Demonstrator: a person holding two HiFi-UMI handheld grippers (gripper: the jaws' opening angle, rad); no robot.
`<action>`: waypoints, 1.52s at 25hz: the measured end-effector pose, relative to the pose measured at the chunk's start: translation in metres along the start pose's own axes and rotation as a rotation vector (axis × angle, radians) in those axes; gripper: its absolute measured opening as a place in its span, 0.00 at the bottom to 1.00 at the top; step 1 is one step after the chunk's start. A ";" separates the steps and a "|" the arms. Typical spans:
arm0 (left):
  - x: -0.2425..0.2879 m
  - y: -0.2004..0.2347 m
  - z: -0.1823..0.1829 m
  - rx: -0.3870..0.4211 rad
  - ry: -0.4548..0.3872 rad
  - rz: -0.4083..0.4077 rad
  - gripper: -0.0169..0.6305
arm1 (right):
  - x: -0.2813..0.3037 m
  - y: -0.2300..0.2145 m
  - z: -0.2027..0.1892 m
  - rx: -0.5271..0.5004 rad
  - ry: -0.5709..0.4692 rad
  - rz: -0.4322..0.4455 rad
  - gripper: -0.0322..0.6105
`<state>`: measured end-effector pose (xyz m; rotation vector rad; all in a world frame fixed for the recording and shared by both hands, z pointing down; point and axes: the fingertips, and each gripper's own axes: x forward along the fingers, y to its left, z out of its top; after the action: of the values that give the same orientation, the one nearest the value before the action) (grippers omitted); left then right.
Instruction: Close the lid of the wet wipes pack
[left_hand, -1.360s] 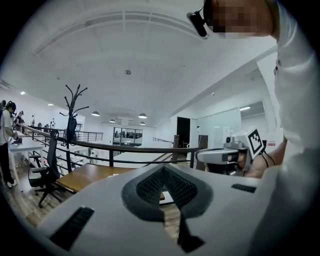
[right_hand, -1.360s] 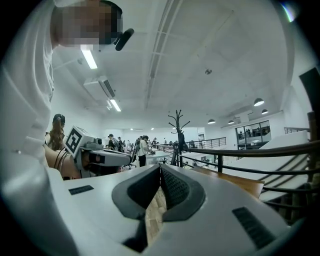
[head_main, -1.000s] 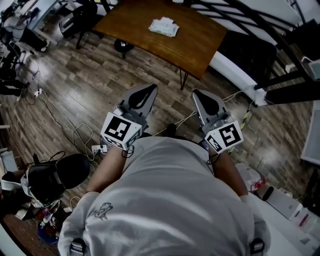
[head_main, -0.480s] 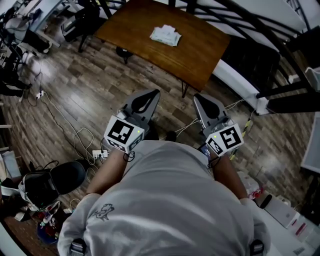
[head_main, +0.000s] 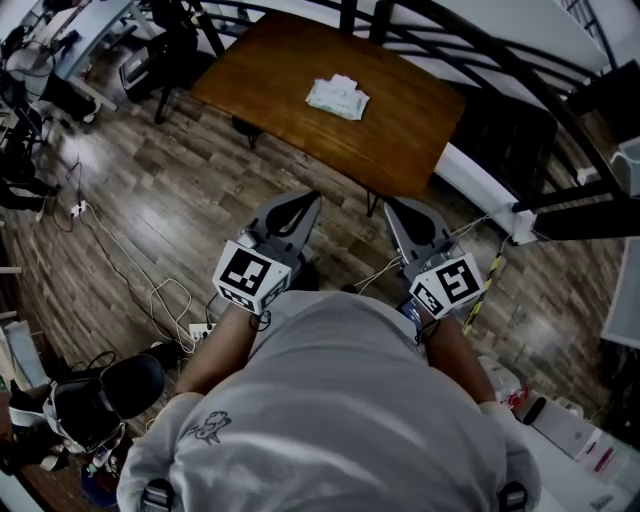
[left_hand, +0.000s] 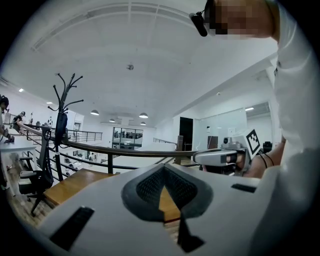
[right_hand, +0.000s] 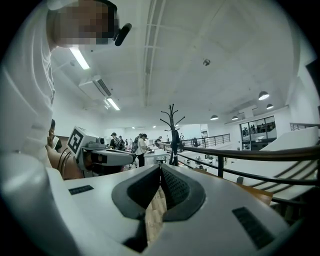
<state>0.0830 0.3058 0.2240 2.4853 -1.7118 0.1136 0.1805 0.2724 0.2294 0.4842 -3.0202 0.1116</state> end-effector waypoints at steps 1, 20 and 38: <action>0.000 0.011 0.002 0.003 -0.002 -0.003 0.05 | 0.010 -0.001 0.002 -0.001 -0.002 -0.003 0.10; -0.003 0.158 0.013 0.018 0.034 -0.083 0.05 | 0.160 -0.008 0.029 0.014 -0.031 -0.079 0.10; 0.096 0.217 0.008 0.003 0.084 -0.033 0.05 | 0.208 -0.123 0.020 0.051 -0.008 -0.047 0.10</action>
<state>-0.0850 0.1393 0.2412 2.4720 -1.6382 0.2141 0.0213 0.0902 0.2356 0.5616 -3.0181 0.1850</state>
